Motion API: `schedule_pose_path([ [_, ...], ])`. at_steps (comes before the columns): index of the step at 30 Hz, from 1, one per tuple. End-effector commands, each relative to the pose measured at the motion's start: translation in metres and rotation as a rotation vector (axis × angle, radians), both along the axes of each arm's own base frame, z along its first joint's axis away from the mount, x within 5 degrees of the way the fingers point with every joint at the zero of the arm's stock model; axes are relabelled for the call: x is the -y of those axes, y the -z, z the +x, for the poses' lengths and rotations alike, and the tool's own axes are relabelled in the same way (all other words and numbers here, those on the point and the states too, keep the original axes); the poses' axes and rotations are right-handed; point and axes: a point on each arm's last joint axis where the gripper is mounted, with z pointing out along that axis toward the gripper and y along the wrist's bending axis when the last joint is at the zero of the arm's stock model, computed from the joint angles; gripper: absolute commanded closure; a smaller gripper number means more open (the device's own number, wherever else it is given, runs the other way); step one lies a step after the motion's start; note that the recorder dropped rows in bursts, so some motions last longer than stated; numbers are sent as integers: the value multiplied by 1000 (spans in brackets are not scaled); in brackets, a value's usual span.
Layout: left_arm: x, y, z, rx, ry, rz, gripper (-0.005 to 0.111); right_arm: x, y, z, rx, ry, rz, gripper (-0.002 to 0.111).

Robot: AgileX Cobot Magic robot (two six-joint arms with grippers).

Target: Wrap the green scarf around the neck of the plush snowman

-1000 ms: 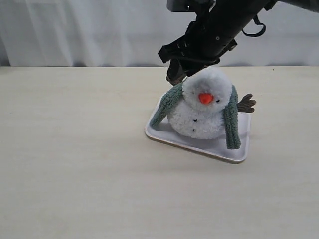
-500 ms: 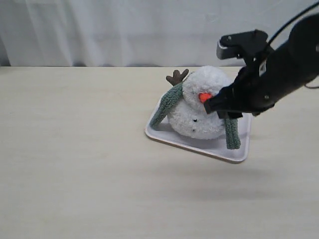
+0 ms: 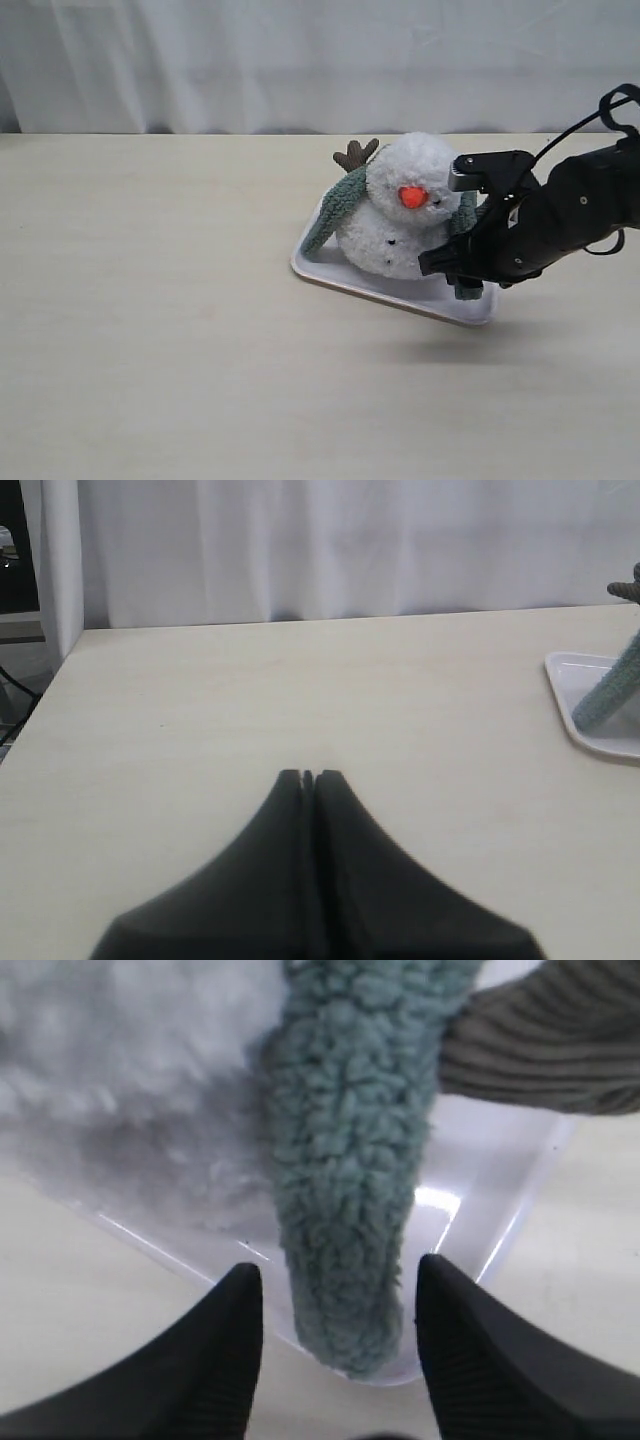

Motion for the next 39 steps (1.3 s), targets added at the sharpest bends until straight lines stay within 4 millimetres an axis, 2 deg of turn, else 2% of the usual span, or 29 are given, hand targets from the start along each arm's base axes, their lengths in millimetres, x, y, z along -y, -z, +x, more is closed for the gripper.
schedule_pose_path([
  [1, 0, 0, 0, 7, -2, 0, 107, 0, 13, 6, 15, -23, -8, 63],
  [3, 0, 0, 0, 7, -2, 0, 107, -1, 15, 7, 23, -24, -4, 69],
  [6, 0, 0, 0, 7, -2, 0, 107, -1, 16, 8, 28, -54, -19, 93],
  [8, 0, 0, 0, 7, -2, 0, 107, -1, 16, 8, 27, -63, -24, 104],
  [13, 0, 0, 0, 7, -2, 0, 107, 0, 15, 1, -36, -50, -31, 104],
  [17, 0, 0, 0, 7, -2, 0, 107, 3, 1, -12, -115, -74, -47, 104],
  [22, 0, 0, 0, 7, -2, 0, 107, -2, -14, -35, -245, -208, -1, 104],
  [27, 0, 0, 0, 7, -2, 0, 107, -1, 4, -34, -142, -172, 24, 104],
  [34, 0, 0, 0, 7, -2, 0, 107, -1, 38, -26, -171, -160, 1, 104],
  [37, 0, 0, 0, 7, -2, 0, 107, -2, 40, -23, -145, -156, 1, 104],
  [39, 0, 0, 0, 7, -2, 0, 107, -2, 32, -22, -107, -155, 6, 104],
])
